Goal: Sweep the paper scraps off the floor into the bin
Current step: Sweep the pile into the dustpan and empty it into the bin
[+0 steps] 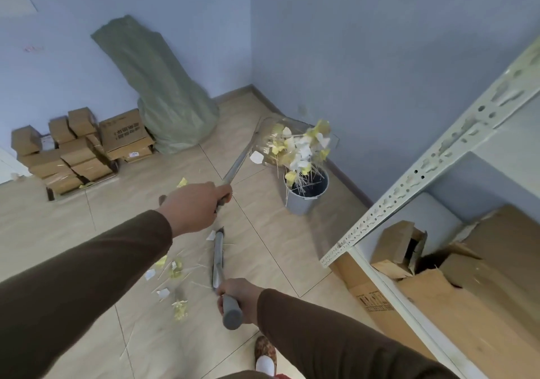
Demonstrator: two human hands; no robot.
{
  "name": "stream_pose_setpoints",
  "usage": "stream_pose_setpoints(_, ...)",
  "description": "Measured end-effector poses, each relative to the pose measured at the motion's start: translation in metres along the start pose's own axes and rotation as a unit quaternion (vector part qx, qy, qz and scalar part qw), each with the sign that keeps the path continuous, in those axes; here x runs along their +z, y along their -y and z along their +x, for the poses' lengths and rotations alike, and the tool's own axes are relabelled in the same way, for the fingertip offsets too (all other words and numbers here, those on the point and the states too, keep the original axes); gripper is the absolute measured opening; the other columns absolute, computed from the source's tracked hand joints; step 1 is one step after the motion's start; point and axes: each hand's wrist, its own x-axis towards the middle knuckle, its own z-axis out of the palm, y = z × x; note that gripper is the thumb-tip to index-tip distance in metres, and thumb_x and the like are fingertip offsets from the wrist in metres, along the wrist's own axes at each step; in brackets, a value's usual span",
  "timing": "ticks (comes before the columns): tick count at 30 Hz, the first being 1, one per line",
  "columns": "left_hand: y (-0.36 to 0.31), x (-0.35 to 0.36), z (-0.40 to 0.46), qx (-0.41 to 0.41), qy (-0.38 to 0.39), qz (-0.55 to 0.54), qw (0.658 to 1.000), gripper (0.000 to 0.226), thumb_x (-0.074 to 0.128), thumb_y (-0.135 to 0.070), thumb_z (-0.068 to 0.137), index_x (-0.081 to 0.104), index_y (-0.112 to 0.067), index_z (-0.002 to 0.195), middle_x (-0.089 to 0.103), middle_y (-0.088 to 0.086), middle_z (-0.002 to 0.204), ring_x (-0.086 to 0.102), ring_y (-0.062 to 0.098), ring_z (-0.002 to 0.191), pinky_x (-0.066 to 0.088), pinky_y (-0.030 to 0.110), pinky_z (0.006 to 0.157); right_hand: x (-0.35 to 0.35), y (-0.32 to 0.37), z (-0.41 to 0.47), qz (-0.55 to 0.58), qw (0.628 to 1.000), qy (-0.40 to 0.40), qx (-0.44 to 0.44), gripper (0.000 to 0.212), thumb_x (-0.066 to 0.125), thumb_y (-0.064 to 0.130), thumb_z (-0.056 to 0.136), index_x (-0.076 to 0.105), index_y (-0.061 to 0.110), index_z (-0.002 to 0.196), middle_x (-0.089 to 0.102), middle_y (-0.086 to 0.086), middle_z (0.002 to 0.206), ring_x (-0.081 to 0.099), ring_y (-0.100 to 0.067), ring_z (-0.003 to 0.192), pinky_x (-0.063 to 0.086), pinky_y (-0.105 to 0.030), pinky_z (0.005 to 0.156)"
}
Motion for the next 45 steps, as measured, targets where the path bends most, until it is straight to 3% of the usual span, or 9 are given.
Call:
stream_pose_setpoints(5,-0.015,0.013,0.006,0.039,0.045,0.155,0.986,0.042,0.056,-0.009,0.09,0.044,-0.03,0.124,0.049,-0.001,0.107,0.045,0.009,0.058,0.033,0.027,0.046,-0.011,0.0,0.002,-0.001,1.0,0.006,0.006,0.023,0.057,0.012,0.087,0.052,0.01,0.109,0.054,-0.006,0.085,0.057,-0.011,0.062,0.052,-0.022,0.053)
stream_pose_setpoints(10,-0.017,0.021,0.003,0.071,0.082,0.242,0.964,0.052,0.063,-0.007,0.089,0.04,-0.022,0.132,0.045,0.01,0.119,0.046,0.018,0.051,0.048,0.034,0.047,-0.016,0.003,0.0,-0.017,1.0,0.01,0.01,0.012,0.056,0.012,0.089,0.05,0.011,0.099,0.055,-0.006,0.082,0.056,-0.01,0.062,0.051,-0.022,0.051)
stream_pose_setpoints(16,-0.019,0.022,-0.001,0.084,0.074,0.248,0.962,0.043,0.057,-0.012,0.095,0.041,-0.019,0.133,0.046,0.012,0.118,0.039,0.018,0.049,0.038,0.033,0.044,-0.02,0.008,-0.005,-0.032,0.999,0.004,0.011,0.009,0.053,0.01,0.091,0.049,0.009,0.1,0.053,-0.005,0.079,0.054,-0.008,0.055,0.051,-0.021,0.047)
stream_pose_setpoints(23,-0.011,0.032,-0.011,0.054,0.054,0.221,0.972,0.052,0.06,-0.006,0.091,0.039,-0.025,0.134,0.048,0.007,0.114,0.04,0.014,0.049,0.034,0.03,0.041,-0.022,0.016,-0.014,-0.059,0.998,0.003,0.01,0.025,0.053,0.012,0.09,0.053,0.009,0.115,0.055,-0.003,0.077,0.054,-0.007,0.054,0.051,-0.021,0.051)
stream_pose_setpoints(28,0.004,0.029,-0.015,0.002,0.013,0.13,0.991,0.042,0.055,-0.011,0.091,0.042,-0.032,0.126,0.049,-0.003,0.101,0.052,0.011,0.059,0.052,0.03,0.051,-0.017,0.021,-0.025,-0.05,0.999,0.013,0.011,0.027,0.056,0.013,0.085,0.054,0.01,0.112,0.057,-0.002,0.071,0.055,-0.009,0.055,0.05,-0.022,0.057)
stream_pose_setpoints(33,0.035,0.002,-0.014,-0.094,-0.055,-0.048,0.993,0.032,0.051,-0.013,0.091,0.051,-0.037,0.111,0.059,-0.007,0.09,0.056,0.01,0.067,0.053,0.032,0.061,-0.025,0.032,-0.042,0.006,0.999,0.03,0.029,0.011,0.057,0.011,0.087,0.052,0.008,0.097,0.055,-0.003,0.064,0.053,-0.009,0.044,0.049,-0.021,0.041)
stream_pose_setpoints(38,0.085,-0.029,-0.017,-0.19,-0.089,-0.218,0.953,0.033,0.058,-0.006,0.088,0.061,-0.028,0.112,0.059,0.003,0.102,0.056,0.015,0.076,0.048,0.031,0.068,-0.024,0.056,-0.055,0.032,0.998,0.043,0.014,0.007,0.059,0.011,0.086,0.053,0.009,0.082,0.054,-0.003,0.056,0.051,-0.01,0.043,0.045,-0.02,0.036)
stream_pose_setpoints(42,0.141,-0.036,-0.026,-0.278,-0.087,-0.366,0.884,0.031,0.056,-0.001,0.088,0.063,-0.023,0.108,0.057,0.008,0.086,0.046,0.019,0.059,0.039,0.026,0.047,-0.02,0.081,-0.059,-0.029,0.999,0.023,-0.014,0.007,0.052,0.011,0.094,0.05,0.008,0.088,0.052,-0.002,0.055,0.049,-0.008,0.039,0.042,-0.019,0.035)
stream_pose_setpoints(45,0.183,-0.035,-0.032,-0.323,-0.086,-0.416,0.846,0.028,0.051,0.0,0.088,0.063,-0.016,0.107,0.053,0.012,0.082,0.04,0.018,0.058,0.035,0.025,0.046,-0.008,0.11,-0.05,-0.085,0.995,-0.002,-0.047,0.004,0.05,0.012,0.096,0.048,0.008,0.094,0.051,-0.001,0.055,0.047,-0.007,0.038,0.042,-0.018,0.036)
